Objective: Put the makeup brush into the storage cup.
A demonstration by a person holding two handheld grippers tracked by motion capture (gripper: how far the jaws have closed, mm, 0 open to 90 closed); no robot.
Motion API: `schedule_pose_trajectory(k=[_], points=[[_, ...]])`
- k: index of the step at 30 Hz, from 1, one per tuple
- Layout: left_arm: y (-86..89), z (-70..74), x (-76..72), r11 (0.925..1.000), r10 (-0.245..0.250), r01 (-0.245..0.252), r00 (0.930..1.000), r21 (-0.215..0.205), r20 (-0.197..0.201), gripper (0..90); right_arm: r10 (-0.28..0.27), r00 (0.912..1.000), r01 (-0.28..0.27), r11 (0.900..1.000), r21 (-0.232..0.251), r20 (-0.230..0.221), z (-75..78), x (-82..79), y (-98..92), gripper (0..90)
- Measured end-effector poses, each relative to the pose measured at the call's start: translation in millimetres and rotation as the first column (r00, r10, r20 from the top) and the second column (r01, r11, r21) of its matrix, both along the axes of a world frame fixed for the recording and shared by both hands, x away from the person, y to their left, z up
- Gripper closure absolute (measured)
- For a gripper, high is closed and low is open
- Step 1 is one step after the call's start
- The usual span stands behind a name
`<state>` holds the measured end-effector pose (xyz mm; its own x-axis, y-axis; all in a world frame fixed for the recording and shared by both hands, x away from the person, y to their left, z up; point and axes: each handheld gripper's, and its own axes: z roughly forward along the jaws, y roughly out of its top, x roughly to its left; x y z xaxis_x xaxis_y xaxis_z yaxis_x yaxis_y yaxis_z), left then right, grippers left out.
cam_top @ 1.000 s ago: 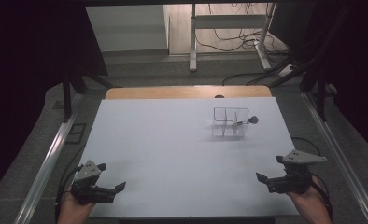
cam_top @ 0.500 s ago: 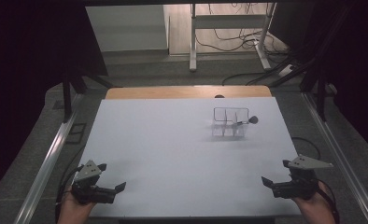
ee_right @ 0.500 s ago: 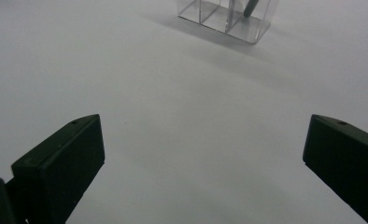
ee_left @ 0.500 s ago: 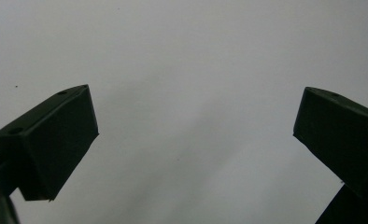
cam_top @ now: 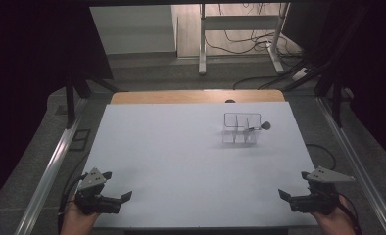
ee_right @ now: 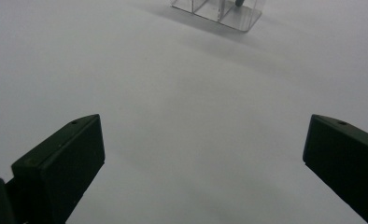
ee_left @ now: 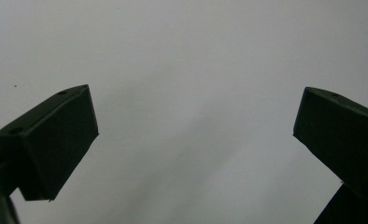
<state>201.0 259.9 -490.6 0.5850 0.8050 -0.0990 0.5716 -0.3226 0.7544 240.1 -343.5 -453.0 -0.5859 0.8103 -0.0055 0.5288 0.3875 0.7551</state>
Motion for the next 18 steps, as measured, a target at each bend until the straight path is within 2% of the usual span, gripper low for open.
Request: schedule_pose_trajectory(k=[11, 18], points=[[0.3, -0.2, -0.3, 1.0000, -0.002, 0.002, 1.0000, 0.007, -0.005, 0.4, -0.022, 0.9992, 0.023, 0.999, 0.026, -0.033, -4.1, -4.3, -10.1, 0.0], [-0.8, 0.1, 0.2, 1.0000, 0.003, -0.003, 1.0000, 0.007, -0.003, 0.4, -0.018, 0.9995, 0.018, 0.999, 0.028, -0.026, -4.2, -4.8, -10.2, 0.0]])
